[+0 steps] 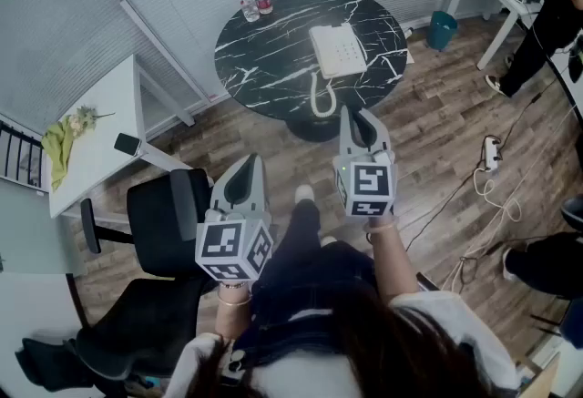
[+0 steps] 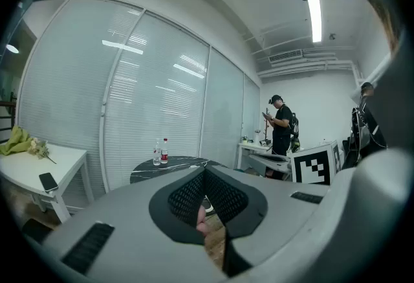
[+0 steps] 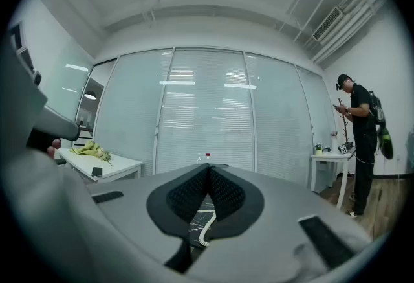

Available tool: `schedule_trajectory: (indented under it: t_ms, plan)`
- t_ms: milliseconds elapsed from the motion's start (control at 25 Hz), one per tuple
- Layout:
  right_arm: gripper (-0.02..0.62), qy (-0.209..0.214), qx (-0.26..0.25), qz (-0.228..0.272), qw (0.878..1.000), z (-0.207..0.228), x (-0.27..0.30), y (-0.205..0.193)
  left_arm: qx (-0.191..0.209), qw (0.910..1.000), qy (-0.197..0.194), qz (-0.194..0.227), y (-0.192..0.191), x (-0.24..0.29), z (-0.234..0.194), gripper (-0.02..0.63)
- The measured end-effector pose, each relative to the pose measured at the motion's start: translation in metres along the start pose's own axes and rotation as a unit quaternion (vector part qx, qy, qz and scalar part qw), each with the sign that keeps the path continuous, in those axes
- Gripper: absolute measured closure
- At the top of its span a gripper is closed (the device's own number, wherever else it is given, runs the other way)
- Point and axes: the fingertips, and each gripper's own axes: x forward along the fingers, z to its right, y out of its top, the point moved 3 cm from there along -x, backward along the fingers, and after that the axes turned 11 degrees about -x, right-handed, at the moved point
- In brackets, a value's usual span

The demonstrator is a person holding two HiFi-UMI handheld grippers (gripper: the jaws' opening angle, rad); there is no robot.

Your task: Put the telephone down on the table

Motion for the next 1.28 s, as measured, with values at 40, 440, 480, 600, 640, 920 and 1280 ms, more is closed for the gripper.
schedule_trajectory:
  t_ms: [40, 440, 480, 600, 640, 920, 1280]
  plan:
    - [0.6, 0.001, 0.0, 0.0, 1.0, 0.0, 0.004, 0.0, 0.0, 1.0, 0.0, 0.0, 0.001, 0.004, -0.001, 0.606]
    - [0.601, -0.013, 0.024, -0.012, 1.0, 0.014, 0.042, -0.007, 0.002, 0.9999, -0.011, -0.004, 0.015, 0.058, -0.008, 0.606]
    - [0.601, -0.015, 0.027, -0.015, 0.999, 0.017, 0.046, -0.008, 0.002, 0.9999, -0.012, -0.005, 0.017, 0.063, -0.009, 0.606]
    - [0.601, -0.01, 0.035, -0.018, 0.999, 0.02, 0.055, -0.01, 0.001, 0.9999, -0.014, -0.008, 0.021, 0.076, -0.012, 0.606]
    - [0.601, -0.007, 0.036, -0.019, 0.999, 0.021, 0.059, -0.011, 0.001, 0.9999, -0.015, -0.009, 0.022, 0.08, -0.014, 0.606]
    - [0.601, 0.008, 0.025, -0.039, 0.999, 0.022, 0.091, -0.016, 0.023, 0.9996, -0.007, -0.013, 0.029, 0.112, -0.029, 0.606]
    - [0.6, -0.013, -0.014, -0.057, 0.998, 0.028, 0.134, -0.028, 0.019, 0.9997, -0.007, -0.016, 0.04, 0.152, -0.054, 0.606]
